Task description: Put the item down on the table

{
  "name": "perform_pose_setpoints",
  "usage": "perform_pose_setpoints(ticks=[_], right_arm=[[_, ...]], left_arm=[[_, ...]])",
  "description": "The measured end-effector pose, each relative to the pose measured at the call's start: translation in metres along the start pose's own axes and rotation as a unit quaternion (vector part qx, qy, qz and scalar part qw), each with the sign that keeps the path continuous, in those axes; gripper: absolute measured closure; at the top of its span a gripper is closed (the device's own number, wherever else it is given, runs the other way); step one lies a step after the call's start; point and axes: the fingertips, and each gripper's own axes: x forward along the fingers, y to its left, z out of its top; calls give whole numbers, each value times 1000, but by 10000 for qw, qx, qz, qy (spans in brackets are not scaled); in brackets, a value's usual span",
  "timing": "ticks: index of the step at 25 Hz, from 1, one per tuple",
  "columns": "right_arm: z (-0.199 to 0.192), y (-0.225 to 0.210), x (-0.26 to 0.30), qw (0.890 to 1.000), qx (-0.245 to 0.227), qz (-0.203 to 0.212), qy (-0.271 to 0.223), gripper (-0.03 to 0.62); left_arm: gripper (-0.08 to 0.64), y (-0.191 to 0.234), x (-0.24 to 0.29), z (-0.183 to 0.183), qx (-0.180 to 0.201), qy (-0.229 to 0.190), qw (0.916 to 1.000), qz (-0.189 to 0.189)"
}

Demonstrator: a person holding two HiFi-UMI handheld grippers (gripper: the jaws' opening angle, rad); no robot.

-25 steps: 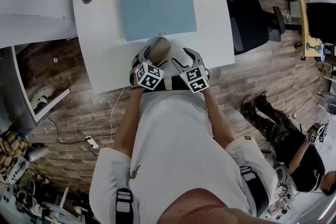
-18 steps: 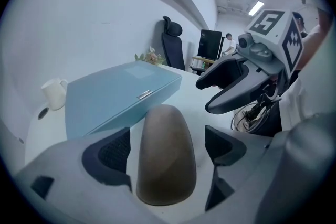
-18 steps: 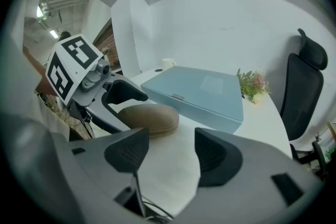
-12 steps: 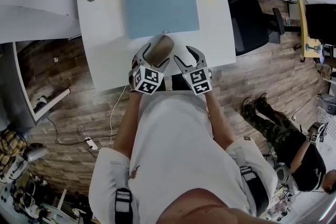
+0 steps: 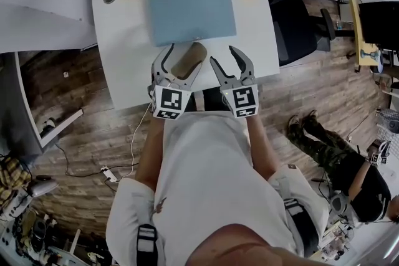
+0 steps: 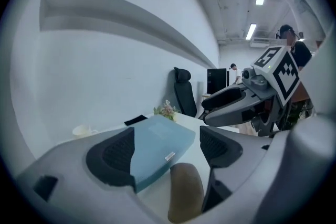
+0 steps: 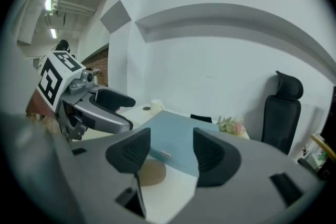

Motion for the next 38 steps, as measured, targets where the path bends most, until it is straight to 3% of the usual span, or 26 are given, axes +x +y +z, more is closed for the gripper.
perform_pose_setpoints(ticks=[6,14,21,26,38], right_arm=[[50,-12,-23,9978,-75,-316,-572,331],[95,-19,-44,9937,-162,-285,-1067,319],[122,-32,-49,9880,-64,-57,-1540,300],[125,-46,-46,9865,-113,218,-1620,297],[108,-67,-55,9848,-28,638,-1616,298]], left_arm=[[172,13,-24,68,303,-790,9962,192],[172,20,-47,120,265,-1262,9897,627],[172,25,-59,147,484,-1374,9818,1220],[172,22,-51,148,249,-1285,9787,1580],[172,2,-40,149,259,-961,9754,1966]])
